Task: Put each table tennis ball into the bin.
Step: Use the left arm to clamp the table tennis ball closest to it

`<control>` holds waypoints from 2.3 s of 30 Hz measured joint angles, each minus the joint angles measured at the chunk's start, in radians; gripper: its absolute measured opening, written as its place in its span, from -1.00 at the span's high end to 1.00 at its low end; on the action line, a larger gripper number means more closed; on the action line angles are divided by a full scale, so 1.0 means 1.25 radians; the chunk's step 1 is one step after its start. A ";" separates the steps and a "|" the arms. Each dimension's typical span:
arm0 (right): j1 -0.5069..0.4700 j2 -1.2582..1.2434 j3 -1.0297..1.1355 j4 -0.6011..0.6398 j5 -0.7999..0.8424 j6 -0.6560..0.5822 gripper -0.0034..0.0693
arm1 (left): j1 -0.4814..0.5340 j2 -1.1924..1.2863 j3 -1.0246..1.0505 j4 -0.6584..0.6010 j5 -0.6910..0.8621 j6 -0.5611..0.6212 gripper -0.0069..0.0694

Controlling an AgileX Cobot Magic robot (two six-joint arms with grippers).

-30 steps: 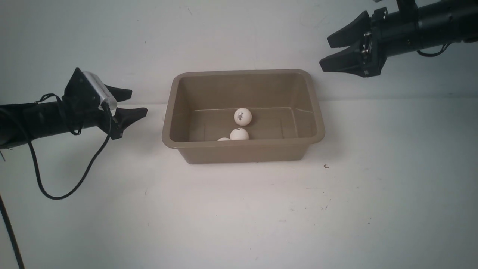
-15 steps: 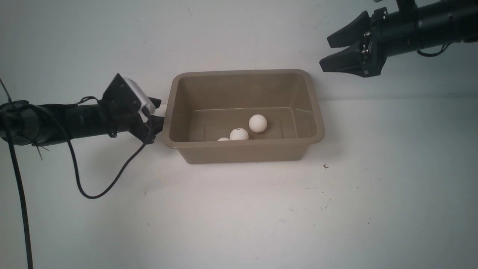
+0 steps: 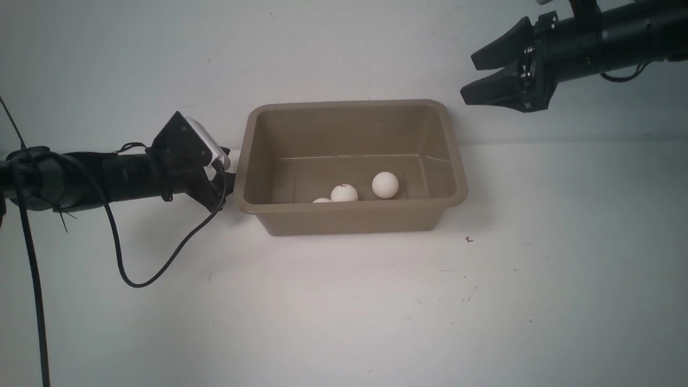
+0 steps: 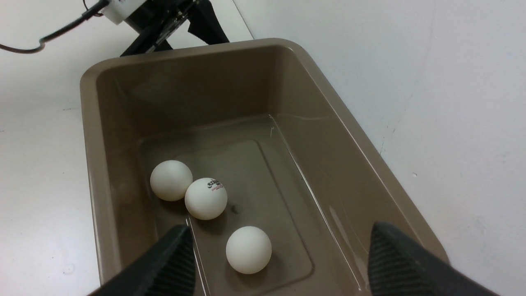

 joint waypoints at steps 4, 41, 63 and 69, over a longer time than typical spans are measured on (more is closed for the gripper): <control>0.000 0.000 0.000 0.000 0.000 0.000 -0.51 | 0.000 0.025 -0.001 -0.004 0.013 0.018 -0.46; 0.000 0.000 0.000 0.000 -0.001 0.000 -0.51 | -0.004 0.057 -0.097 -0.002 -0.053 -0.018 0.83; 0.000 0.000 0.000 0.000 -0.001 0.004 -0.51 | 0.021 0.057 -0.104 0.001 0.097 -0.023 -0.43; 0.000 0.000 0.000 0.000 -0.001 0.009 -0.51 | 0.011 0.057 -0.104 0.001 0.082 -0.025 -0.49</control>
